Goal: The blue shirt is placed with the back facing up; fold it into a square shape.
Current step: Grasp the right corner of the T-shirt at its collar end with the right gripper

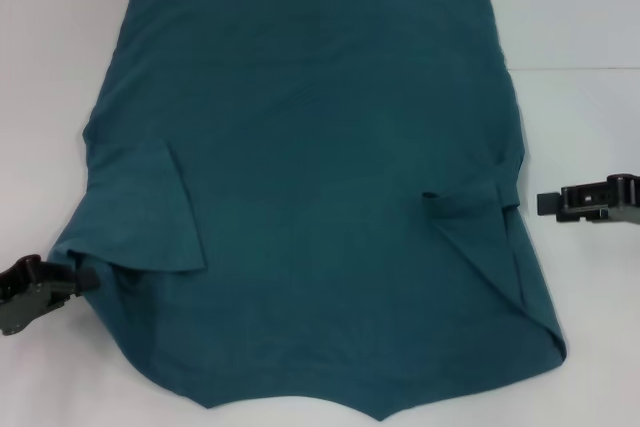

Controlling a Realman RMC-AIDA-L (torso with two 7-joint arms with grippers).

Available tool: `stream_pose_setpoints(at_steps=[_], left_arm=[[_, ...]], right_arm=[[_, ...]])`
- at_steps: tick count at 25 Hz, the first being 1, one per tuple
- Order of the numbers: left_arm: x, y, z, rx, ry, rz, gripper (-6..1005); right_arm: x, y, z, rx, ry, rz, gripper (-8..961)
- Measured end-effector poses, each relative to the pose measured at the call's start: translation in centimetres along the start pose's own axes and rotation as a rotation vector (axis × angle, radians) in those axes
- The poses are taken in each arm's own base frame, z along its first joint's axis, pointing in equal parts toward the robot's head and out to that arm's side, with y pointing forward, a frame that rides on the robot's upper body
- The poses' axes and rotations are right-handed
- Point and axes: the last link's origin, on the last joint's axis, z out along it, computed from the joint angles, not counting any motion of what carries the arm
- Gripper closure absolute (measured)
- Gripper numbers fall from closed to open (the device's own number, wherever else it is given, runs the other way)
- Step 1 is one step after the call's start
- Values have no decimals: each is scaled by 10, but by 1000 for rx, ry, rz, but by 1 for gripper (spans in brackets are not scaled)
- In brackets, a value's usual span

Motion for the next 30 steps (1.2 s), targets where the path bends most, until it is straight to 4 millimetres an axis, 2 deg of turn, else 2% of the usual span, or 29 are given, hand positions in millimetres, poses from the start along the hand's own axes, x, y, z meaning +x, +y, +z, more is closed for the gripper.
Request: stream_pose_setpoints(at_steps=[5, 15, 18, 21, 30], left_arm=[[0, 0, 0, 0, 1, 1, 993], [1, 0, 1, 4, 2, 2, 994], [1, -1, 1, 7, 4, 1, 992], [1, -1, 1, 7, 4, 1, 992], [2, 1, 3, 6, 4, 3, 993]], right_arm=[[3, 2, 2, 28, 88, -3, 290], [12, 0, -12, 62, 209, 40, 258], [16, 0, -8, 69, 240, 29, 249], [23, 0, 1, 80, 277, 19, 305], [29, -3, 15, 130, 311, 11, 305]])
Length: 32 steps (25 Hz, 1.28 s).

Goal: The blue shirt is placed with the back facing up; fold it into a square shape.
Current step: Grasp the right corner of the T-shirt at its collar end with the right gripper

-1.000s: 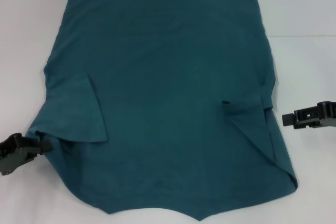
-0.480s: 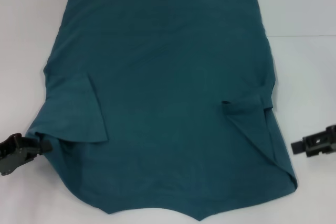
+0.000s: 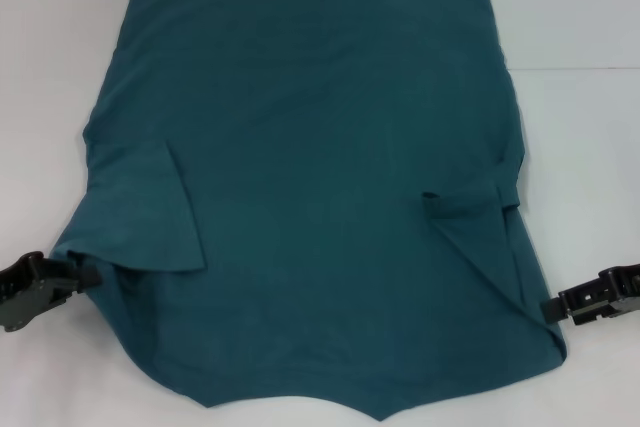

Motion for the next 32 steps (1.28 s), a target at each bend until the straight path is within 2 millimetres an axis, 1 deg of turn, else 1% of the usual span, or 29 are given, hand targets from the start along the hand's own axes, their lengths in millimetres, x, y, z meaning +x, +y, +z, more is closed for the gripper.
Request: stream_pose_setpoints(at_steps=[18, 26, 32], left_arm=[[1, 0, 1, 3, 4, -5, 992], [1, 0, 1, 6, 7, -6, 993], [0, -1, 1, 5, 8, -7, 992]], right_arm=[[0, 4, 18, 30, 26, -36, 305], [-2, 12, 27, 24, 47, -54, 306], [-7, 20, 32, 3, 38, -70, 305]])
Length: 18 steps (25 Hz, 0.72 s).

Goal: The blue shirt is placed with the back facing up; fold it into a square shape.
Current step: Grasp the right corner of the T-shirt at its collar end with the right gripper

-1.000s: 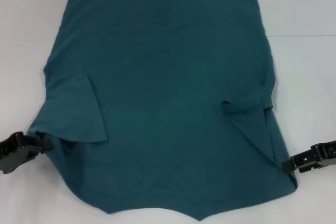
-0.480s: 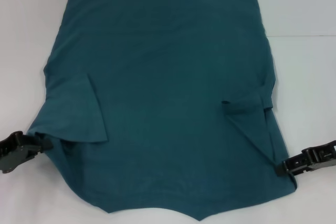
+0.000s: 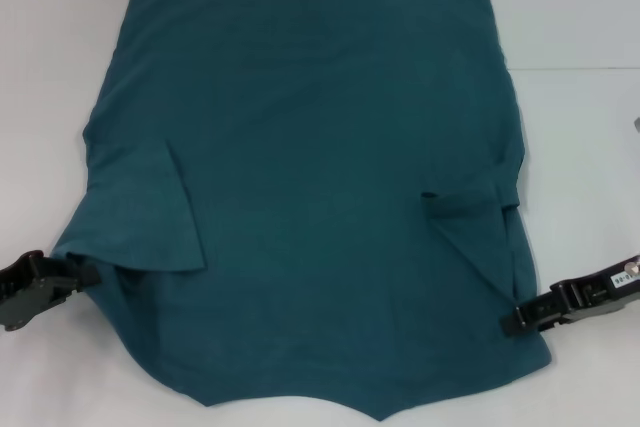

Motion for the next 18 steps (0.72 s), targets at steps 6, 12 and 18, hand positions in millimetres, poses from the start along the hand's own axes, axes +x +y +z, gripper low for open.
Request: stream_pose_setpoints(at_steps=[6, 12, 18], left_arm=[[0, 0, 0, 1, 1, 0, 992], [0, 0, 0, 1, 1, 1, 993], [0, 0, 0, 1, 1, 1, 993]], right_arm=[[-4, 4, 1, -13, -10, -8, 306], [-4, 5, 3, -13, -3, -7, 307], [-1, 7, 7, -9, 22, -25, 364]])
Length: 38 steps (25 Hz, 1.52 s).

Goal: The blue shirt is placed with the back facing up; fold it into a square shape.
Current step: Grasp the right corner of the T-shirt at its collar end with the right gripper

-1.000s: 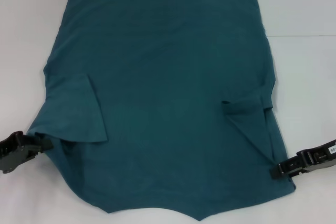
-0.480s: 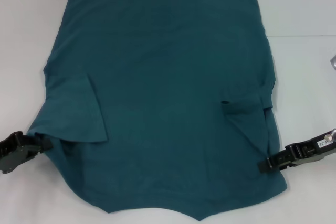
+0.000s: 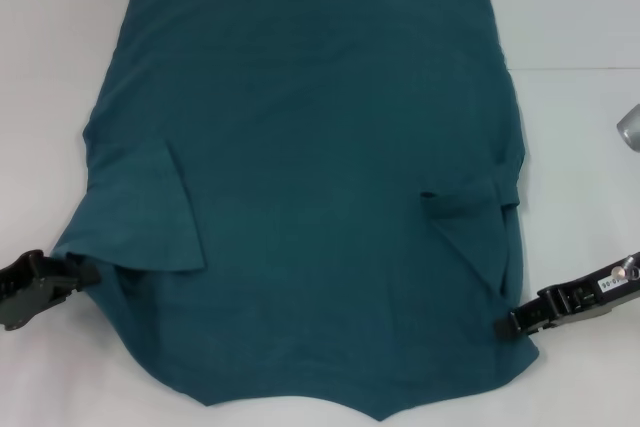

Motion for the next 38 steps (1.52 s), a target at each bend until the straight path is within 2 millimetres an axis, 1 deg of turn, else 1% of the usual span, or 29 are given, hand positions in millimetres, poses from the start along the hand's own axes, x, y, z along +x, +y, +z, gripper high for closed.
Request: stream_pose_setpoints(at_steps=[3, 6, 11, 14, 18, 24, 29, 38], left_arm=[[0, 0, 0, 0, 0, -1, 992], [0, 0, 0, 0, 0, -2, 992], [-1, 0, 0, -3, -1, -2, 993], [-1, 1, -1, -9, -6, 1, 993], [-3, 4, -4, -26, -40, 35, 993], [-10, 6, -16, -45, -106, 87, 992], [-16, 3, -23, -14, -164, 106, 992], [-14, 6, -13, -9, -170, 110, 993]], right_arm=[[0, 0, 1, 5, 8, -6, 444], [0, 0, 0, 7, 8, -6, 700], [0, -1, -2, 11, 7, -5, 909], [1, -2, -7, 5, 9, -4, 910], [2, -3, -20, -4, 2, -8, 911], [9, -6, -36, -9, 21, -8, 913], [12, -8, -37, -6, 33, -7, 901], [8, -12, -40, 12, -12, 10, 845]])
